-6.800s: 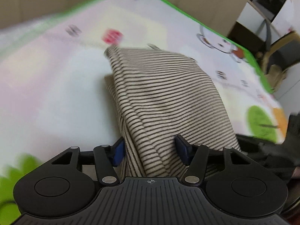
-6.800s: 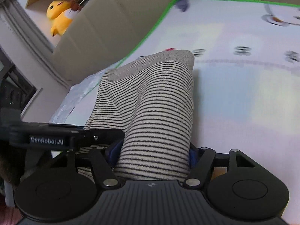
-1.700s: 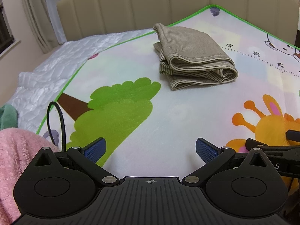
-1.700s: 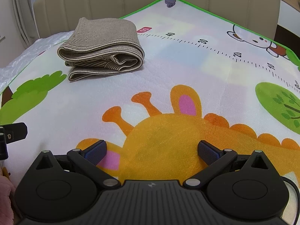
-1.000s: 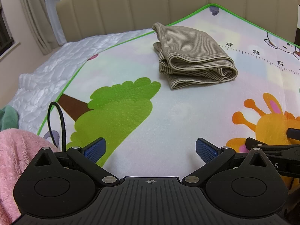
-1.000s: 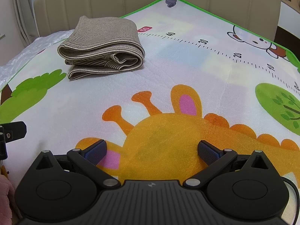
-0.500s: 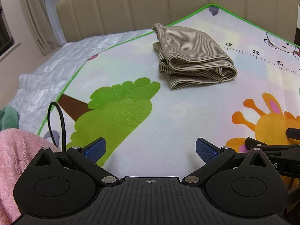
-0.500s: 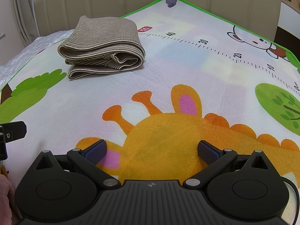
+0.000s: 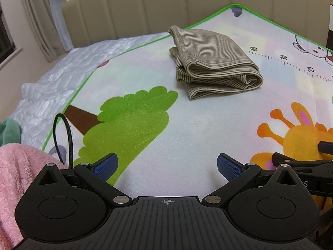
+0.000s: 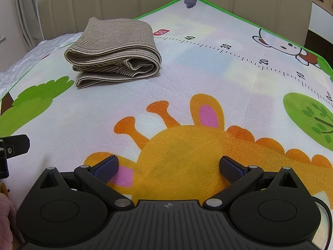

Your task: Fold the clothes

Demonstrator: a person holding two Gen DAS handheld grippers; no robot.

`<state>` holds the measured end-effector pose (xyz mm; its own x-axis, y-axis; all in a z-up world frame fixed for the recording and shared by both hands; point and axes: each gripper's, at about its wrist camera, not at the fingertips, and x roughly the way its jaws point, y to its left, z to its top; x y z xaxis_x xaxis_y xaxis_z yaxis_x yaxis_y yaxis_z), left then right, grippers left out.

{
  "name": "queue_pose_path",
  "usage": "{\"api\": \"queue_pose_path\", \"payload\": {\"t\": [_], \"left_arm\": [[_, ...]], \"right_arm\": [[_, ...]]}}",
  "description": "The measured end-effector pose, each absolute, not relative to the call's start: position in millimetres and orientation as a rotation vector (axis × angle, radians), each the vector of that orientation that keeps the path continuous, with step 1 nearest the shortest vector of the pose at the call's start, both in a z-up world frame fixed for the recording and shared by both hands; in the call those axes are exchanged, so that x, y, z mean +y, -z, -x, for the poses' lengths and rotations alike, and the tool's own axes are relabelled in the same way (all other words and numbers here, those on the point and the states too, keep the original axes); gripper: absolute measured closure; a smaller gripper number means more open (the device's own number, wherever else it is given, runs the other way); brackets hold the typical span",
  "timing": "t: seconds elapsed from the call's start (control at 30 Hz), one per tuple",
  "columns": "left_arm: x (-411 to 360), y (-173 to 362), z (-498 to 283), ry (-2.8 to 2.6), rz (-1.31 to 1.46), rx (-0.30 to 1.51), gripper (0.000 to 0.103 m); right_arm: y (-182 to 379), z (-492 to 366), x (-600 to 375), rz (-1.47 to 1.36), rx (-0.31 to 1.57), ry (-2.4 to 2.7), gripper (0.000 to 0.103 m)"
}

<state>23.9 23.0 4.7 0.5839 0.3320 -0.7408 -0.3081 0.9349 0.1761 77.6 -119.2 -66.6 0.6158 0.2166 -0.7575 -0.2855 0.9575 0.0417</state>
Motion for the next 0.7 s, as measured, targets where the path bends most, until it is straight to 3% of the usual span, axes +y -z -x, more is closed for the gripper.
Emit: {"api": "queue_pose_path", "payload": {"t": [0.7], "left_arm": [[22.8, -4.1, -24.9, -0.372, -0.034, 0.871, 0.0]], "right_arm": [[67.0, -77.1, -118.4, 0.086, 0.86, -0.289, 0.0]]}}
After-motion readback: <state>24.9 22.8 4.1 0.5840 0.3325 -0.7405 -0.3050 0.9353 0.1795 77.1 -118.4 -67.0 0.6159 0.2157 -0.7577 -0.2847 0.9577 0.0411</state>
